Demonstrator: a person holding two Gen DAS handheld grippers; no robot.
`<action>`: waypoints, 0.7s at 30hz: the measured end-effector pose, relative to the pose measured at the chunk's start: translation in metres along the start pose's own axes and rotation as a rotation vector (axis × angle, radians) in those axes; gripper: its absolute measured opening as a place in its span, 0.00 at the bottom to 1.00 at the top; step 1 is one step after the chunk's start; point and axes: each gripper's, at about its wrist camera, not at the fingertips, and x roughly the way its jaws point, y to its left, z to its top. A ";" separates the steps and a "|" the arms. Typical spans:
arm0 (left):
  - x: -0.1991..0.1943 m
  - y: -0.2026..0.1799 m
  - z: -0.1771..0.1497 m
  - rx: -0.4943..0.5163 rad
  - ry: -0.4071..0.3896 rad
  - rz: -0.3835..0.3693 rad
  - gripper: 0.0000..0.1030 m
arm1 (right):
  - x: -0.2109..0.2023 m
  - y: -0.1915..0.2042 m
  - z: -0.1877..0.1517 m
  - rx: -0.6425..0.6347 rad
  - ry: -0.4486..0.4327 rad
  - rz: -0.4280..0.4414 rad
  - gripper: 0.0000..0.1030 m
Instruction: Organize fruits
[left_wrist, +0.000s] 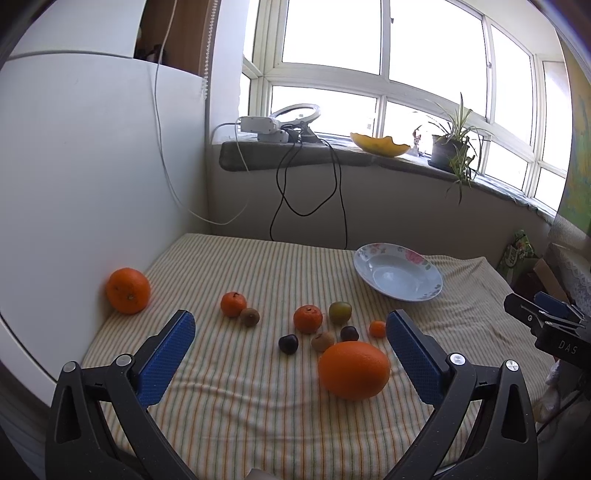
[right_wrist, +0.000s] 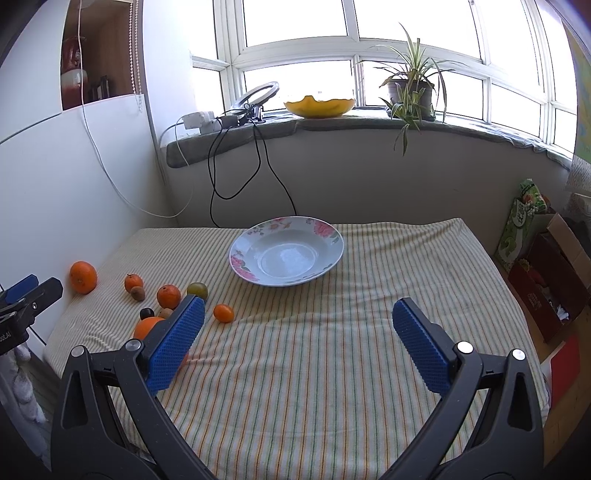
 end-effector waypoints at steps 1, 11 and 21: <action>0.000 0.000 0.000 0.000 0.000 0.000 0.99 | 0.000 0.000 0.000 0.000 0.000 0.001 1.00; 0.000 -0.001 0.000 0.000 0.000 0.001 0.99 | 0.002 0.001 -0.001 0.002 0.007 0.007 1.00; 0.000 -0.001 0.000 0.000 -0.001 0.000 0.99 | 0.002 0.001 -0.002 0.004 0.007 0.007 1.00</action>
